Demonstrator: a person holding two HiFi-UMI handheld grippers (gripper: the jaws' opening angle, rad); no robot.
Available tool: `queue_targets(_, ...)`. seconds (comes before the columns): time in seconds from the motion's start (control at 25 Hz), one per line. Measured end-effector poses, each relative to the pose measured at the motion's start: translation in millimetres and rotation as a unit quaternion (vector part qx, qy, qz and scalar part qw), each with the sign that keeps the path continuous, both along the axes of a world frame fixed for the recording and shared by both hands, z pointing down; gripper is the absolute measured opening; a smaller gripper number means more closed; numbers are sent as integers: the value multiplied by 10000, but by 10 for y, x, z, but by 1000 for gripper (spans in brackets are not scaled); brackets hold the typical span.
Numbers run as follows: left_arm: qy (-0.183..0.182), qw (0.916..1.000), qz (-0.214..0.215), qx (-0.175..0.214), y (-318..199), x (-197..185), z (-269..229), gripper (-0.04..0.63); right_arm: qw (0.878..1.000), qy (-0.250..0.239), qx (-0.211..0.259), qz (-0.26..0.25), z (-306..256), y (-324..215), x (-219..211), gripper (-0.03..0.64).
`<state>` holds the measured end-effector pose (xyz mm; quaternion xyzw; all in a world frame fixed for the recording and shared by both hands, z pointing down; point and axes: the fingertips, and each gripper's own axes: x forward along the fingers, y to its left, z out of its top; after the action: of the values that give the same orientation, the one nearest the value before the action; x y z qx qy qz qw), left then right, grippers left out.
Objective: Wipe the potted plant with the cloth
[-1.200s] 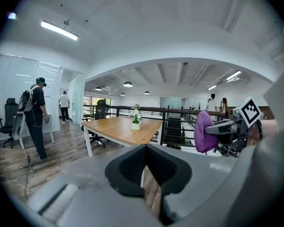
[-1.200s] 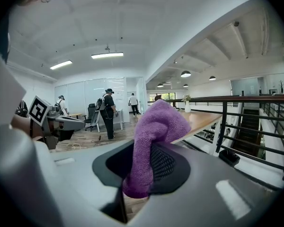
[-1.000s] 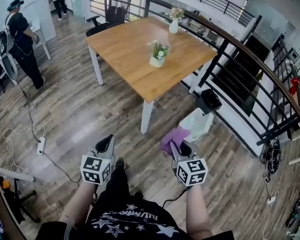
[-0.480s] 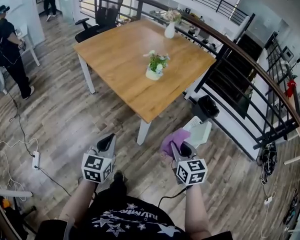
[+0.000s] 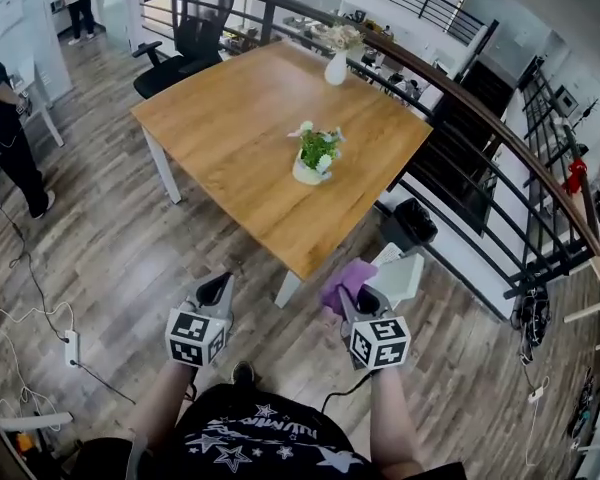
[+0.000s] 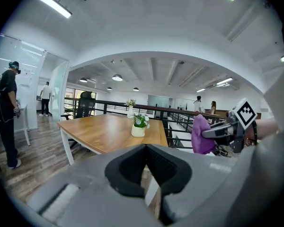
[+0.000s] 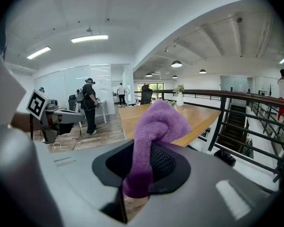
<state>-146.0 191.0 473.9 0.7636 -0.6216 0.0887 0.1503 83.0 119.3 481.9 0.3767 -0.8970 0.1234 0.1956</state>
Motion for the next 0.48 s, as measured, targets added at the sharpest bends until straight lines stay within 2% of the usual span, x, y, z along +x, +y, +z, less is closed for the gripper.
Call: queue_targets(0.48,128,9986,492,-128,-551,-369,180,0,9993,263,-100,257,130,-396,-417,86)
